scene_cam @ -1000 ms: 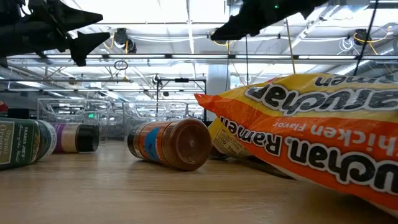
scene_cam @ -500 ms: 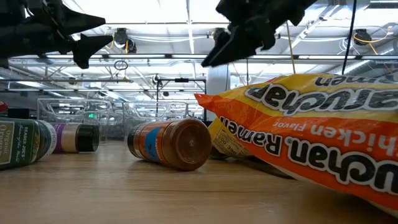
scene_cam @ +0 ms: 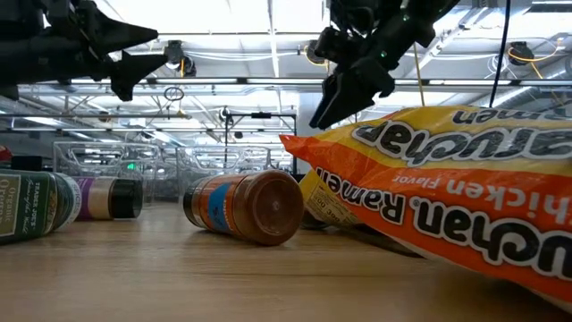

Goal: Pick & Place Food Item
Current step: Put the white seasoning bottle into the right transparent bin

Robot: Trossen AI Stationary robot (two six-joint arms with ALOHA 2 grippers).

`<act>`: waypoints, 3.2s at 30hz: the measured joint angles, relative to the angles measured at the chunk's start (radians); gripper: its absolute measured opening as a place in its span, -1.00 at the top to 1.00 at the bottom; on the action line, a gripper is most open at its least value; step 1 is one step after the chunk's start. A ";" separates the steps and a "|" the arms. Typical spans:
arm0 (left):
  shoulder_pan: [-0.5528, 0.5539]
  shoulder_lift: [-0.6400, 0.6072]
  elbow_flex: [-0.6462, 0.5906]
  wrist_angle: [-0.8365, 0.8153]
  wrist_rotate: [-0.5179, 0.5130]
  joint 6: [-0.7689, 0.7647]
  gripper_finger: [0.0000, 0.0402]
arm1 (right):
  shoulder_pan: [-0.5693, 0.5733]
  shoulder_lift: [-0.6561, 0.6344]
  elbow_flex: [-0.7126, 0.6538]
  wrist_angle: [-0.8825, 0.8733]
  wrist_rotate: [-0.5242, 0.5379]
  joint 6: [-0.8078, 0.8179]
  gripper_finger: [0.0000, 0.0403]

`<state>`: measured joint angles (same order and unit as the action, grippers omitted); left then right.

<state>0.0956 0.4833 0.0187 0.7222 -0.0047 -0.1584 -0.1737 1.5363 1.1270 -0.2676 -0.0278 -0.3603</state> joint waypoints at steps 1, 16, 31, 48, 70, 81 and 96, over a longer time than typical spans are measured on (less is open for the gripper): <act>0.000 0.006 0.000 0.019 -0.006 0.008 -0.25 | -0.005 0.000 0.006 -0.006 -0.001 0.000 -0.32; 0.001 0.071 0.000 0.206 -0.147 0.106 -0.26 | -0.019 0.128 0.334 -0.287 -0.053 -0.115 -0.32; 0.001 0.086 0.001 0.203 -0.153 0.156 -0.26 | -0.008 0.191 0.351 -0.236 0.234 -0.154 -0.32; 0.001 0.086 0.001 0.199 -0.154 0.164 -0.26 | -0.010 0.187 0.351 -0.429 0.010 -0.123 -0.32; 0.001 0.086 0.001 0.195 -0.154 0.161 -0.26 | -0.017 0.188 0.266 -0.425 -0.079 -0.044 -0.32; 0.001 0.086 0.001 0.195 -0.154 0.161 -0.26 | -0.017 0.188 0.179 -0.335 -0.080 -0.044 -0.32; 0.001 0.086 0.001 0.195 -0.155 0.162 -0.26 | -0.017 0.188 0.174 -0.290 -0.082 -0.044 -0.24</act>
<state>0.0967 0.5694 0.0193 0.9169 -0.1596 0.0036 -0.1905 1.7245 1.3006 -0.5572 -0.1094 -0.4046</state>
